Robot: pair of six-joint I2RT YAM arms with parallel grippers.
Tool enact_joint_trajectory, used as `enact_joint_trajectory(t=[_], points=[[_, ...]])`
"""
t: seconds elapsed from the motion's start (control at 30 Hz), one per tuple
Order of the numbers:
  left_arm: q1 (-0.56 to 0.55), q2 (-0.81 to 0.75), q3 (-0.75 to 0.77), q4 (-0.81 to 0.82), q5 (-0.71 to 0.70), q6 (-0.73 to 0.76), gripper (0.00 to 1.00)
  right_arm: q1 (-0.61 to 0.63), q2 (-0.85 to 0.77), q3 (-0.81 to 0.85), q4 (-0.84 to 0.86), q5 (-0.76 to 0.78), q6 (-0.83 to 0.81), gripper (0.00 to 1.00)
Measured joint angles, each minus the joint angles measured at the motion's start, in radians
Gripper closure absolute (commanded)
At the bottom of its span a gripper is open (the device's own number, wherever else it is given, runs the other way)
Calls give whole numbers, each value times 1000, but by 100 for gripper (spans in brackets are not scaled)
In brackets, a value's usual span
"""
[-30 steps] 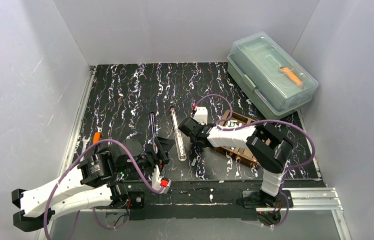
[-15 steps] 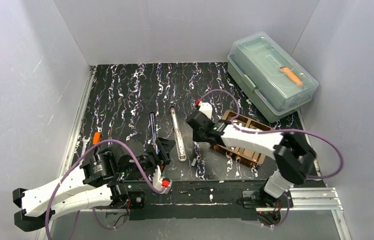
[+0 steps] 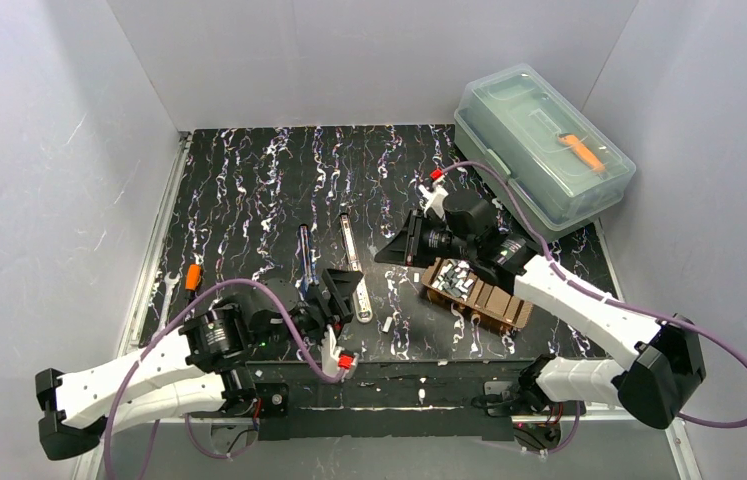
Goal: Load the staples into the stapler
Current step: Pick up the staple from the center of the board.
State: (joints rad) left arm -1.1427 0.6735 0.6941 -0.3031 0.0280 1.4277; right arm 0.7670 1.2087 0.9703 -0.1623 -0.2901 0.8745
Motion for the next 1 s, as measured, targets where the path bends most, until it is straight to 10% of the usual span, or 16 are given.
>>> enact_joint_trajectory(t=[1.0], points=[[103, 100, -19, 391, 63, 166, 41, -89, -98, -249, 664, -424, 645, 95]])
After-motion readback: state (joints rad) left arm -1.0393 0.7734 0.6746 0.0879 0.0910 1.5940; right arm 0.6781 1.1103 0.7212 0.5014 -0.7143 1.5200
